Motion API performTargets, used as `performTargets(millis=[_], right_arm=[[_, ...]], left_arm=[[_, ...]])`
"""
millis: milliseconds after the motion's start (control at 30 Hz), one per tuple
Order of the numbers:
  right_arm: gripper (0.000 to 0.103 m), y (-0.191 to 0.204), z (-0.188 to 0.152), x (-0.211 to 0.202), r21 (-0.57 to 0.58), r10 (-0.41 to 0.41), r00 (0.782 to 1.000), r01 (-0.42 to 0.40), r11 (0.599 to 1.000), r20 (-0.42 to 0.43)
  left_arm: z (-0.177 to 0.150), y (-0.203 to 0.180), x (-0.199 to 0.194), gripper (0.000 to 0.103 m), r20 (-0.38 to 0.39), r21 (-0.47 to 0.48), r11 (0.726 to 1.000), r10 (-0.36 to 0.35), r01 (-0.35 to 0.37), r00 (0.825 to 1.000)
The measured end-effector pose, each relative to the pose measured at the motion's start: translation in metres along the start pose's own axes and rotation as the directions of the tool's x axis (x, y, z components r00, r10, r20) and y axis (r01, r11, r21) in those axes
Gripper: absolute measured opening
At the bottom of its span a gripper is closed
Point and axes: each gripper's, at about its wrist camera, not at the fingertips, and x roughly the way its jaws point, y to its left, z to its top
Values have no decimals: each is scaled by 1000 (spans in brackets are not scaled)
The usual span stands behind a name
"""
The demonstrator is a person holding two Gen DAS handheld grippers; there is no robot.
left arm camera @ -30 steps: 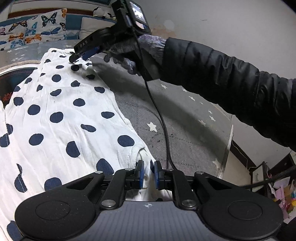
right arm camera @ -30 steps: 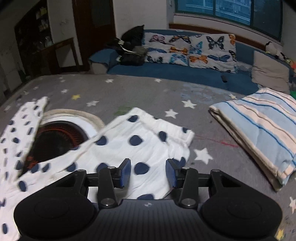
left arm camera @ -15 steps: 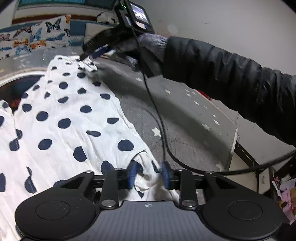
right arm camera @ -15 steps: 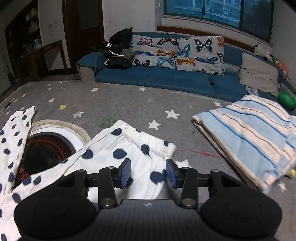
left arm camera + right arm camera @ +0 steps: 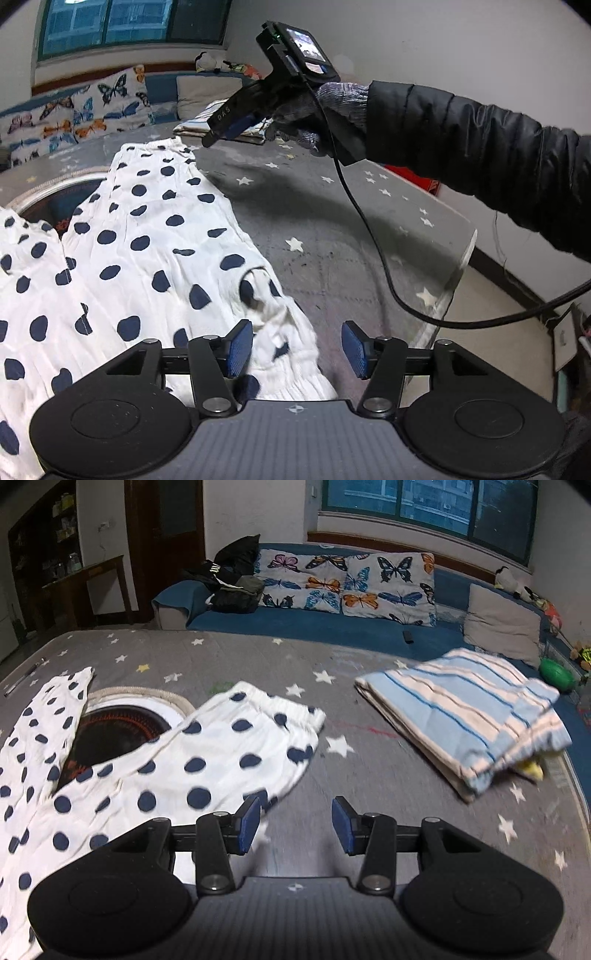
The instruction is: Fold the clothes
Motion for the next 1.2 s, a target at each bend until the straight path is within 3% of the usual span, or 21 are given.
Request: performTargets(millis=[367, 633, 900, 1200], right_arm=[[48, -8, -22, -6, 39, 18, 1000, -17, 999, -12], [50, -6, -20, 7, 67, 47, 999, -47, 997, -6], [50, -5, -6, 34, 111, 65, 998, -66, 992, 12], [49, -13, 19, 71, 152, 52, 999, -54, 987, 15]], left_arm=[[-7, -15, 17, 54, -34, 55, 996, 76, -74, 997], [-5, -1, 18, 16, -49, 2, 997, 75, -75, 996], [6, 19, 1, 13, 16, -122, 992, 33, -31, 999], [8, 35, -5, 13, 35, -208, 978, 0, 8, 999]])
